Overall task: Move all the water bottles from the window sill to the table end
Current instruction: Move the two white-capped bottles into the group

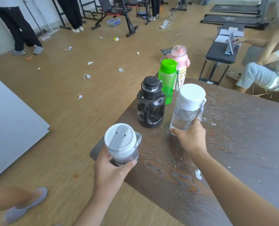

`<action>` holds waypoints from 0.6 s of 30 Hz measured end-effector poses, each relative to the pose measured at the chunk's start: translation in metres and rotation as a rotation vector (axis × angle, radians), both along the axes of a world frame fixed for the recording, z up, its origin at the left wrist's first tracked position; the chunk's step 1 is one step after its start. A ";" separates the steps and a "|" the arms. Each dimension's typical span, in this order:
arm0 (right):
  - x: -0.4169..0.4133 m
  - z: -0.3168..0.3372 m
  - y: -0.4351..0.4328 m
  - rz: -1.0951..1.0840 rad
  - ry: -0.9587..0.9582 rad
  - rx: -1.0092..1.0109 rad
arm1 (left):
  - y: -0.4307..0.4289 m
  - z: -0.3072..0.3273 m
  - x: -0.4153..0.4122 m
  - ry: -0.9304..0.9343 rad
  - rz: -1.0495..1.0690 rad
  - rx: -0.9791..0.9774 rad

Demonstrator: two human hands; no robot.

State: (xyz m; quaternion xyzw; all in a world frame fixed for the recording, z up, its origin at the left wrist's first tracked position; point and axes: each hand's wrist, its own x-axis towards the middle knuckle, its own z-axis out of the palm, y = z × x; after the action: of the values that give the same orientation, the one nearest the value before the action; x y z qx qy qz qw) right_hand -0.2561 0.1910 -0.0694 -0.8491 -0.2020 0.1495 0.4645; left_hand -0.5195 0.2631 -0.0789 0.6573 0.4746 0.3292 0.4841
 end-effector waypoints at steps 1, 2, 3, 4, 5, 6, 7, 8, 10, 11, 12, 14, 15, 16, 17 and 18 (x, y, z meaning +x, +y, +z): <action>0.000 0.000 0.000 0.002 -0.001 0.000 | 0.000 0.001 0.001 -0.005 0.000 0.000; 0.000 -0.001 0.000 0.003 -0.002 -0.001 | -0.001 0.001 0.001 -0.011 0.000 -0.002; 0.000 -0.001 0.000 0.006 -0.008 -0.003 | -0.002 0.001 0.001 -0.017 0.002 -0.008; 0.001 -0.001 0.000 0.007 -0.012 -0.006 | -0.003 0.001 0.002 -0.024 0.001 -0.013; 0.001 -0.002 0.001 0.008 -0.012 -0.010 | -0.004 0.001 0.002 -0.027 0.003 -0.018; 0.002 -0.002 0.001 0.008 -0.010 -0.013 | -0.005 0.001 0.001 -0.030 0.001 -0.022; 0.002 -0.003 0.000 0.010 -0.008 -0.011 | -0.007 0.002 0.001 -0.032 -0.002 -0.027; 0.002 -0.003 0.000 0.011 -0.006 -0.005 | -0.008 0.002 0.001 -0.030 -0.009 -0.031; 0.002 -0.004 -0.001 0.020 -0.009 0.015 | -0.010 0.000 0.000 -0.016 -0.015 -0.041; 0.002 -0.004 -0.002 0.027 -0.013 0.024 | -0.012 -0.002 0.000 -0.009 -0.008 -0.043; 0.003 -0.005 -0.003 0.036 -0.018 0.028 | -0.014 -0.005 0.000 0.000 0.004 -0.040; 0.005 -0.008 -0.006 0.061 -0.018 0.020 | -0.021 -0.010 0.000 0.048 0.076 -0.011; 0.006 -0.011 -0.008 0.073 -0.013 0.015 | -0.026 -0.013 0.001 0.085 0.122 0.015; 0.007 -0.013 -0.011 0.084 -0.007 0.009 | -0.030 -0.015 0.002 0.120 0.168 0.040; 0.008 -0.014 -0.014 0.092 -0.005 0.006 | -0.036 -0.016 0.004 0.146 0.215 0.052; 0.009 -0.015 -0.019 0.096 -0.002 0.003 | -0.041 -0.017 0.006 0.159 0.255 0.045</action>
State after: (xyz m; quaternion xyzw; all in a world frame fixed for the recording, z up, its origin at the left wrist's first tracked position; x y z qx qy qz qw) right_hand -0.2471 0.1719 -0.0843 -0.8380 -0.2434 0.1704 0.4578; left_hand -0.5139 0.2218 -0.0961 0.6263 0.5837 0.3455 0.3843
